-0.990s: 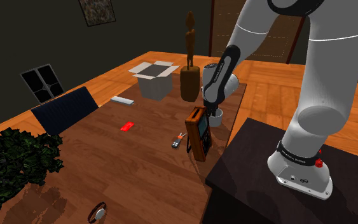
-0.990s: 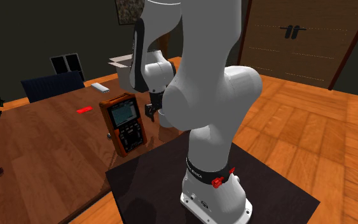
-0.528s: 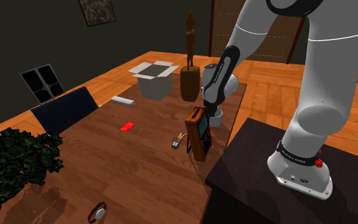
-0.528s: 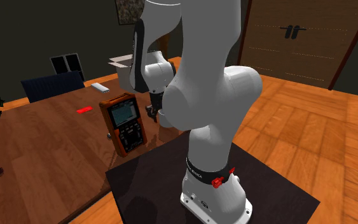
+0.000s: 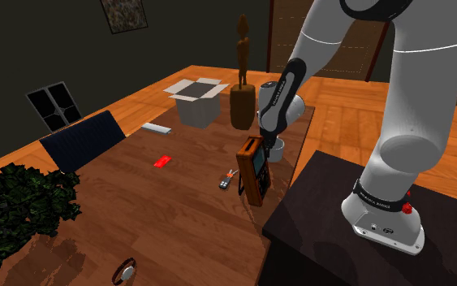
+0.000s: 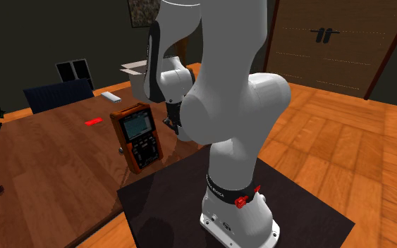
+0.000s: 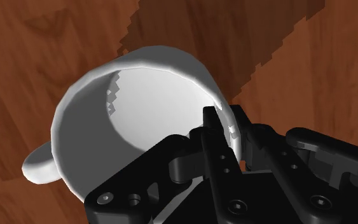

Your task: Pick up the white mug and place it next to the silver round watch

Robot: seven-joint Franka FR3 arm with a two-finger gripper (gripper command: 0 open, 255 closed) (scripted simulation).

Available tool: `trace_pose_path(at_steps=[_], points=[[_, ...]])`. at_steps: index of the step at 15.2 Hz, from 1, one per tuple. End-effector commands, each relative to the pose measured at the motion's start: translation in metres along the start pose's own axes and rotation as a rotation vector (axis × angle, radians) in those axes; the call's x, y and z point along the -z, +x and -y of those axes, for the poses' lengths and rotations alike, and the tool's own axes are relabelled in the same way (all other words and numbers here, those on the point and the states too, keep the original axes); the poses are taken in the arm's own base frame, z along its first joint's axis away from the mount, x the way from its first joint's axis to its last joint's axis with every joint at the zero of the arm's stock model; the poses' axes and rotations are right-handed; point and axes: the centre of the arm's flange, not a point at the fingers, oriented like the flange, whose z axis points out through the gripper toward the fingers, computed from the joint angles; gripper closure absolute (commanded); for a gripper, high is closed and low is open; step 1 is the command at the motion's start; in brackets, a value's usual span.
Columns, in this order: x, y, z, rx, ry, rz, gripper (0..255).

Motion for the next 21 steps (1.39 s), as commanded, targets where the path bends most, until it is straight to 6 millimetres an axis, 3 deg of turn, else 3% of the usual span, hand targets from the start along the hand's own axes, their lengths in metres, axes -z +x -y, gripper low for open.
trace_pose_path(at_steps=[1, 21], points=[[0.000, 0.000, 0.000, 0.000, 0.000, 0.000, 255], [0.105, -0.002, -0.005, 0.000, 0.000, 0.000, 255]])
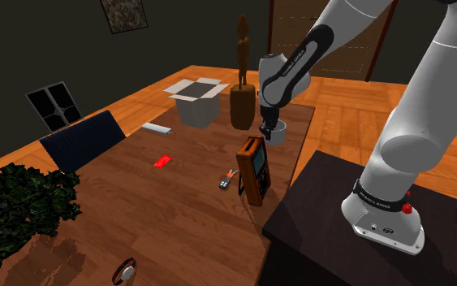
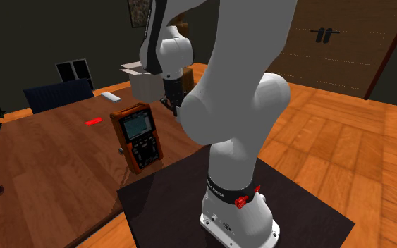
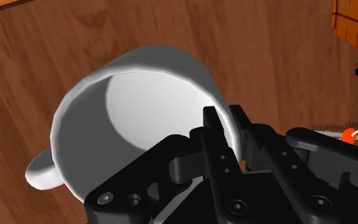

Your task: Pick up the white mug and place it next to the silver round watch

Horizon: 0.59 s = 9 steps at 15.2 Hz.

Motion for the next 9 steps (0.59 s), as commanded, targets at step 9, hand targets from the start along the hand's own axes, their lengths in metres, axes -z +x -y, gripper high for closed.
trace_pose_path(at_steps=[9], points=[[0.050, -0.002, -0.003, 0.000, 0.000, 0.001, 255]])
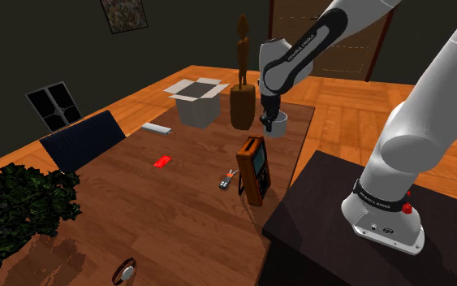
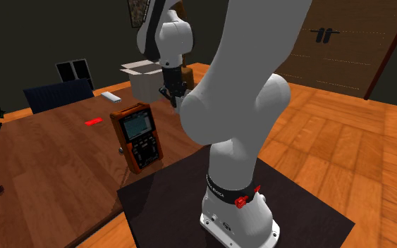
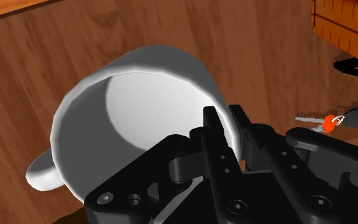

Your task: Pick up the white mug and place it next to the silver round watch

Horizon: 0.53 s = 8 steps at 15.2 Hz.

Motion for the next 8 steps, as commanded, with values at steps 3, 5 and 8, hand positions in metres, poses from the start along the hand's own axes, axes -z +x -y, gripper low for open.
trace_pose_path(at_steps=[3, 5, 8], points=[[0.006, 0.000, 0.038, 0.000, 0.000, 0.000, 255], [0.008, 0.000, 0.065, 0.000, 0.000, 0.000, 255], [0.010, 0.000, 0.104, 0.000, 0.000, 0.000, 255]])
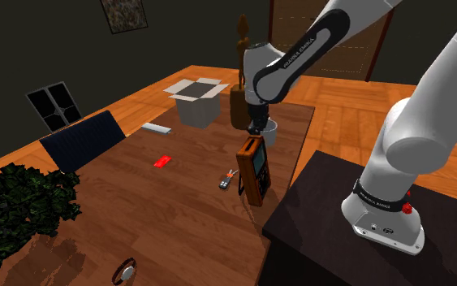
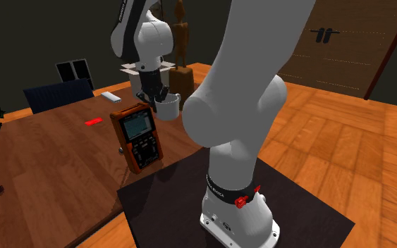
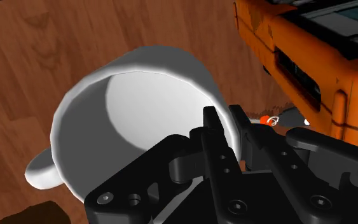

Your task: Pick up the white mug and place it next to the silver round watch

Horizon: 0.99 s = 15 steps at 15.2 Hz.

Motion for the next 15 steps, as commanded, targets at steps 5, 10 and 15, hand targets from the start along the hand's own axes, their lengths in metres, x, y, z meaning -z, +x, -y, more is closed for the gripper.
trace_pose_path(at_steps=[5, 10, 15], points=[[0.007, -0.002, 0.078, -0.002, 0.000, 0.000, 255], [0.010, -0.002, 0.144, -0.002, 0.000, 0.000, 255], [0.014, -0.002, 0.210, -0.002, 0.000, 0.000, 255]])
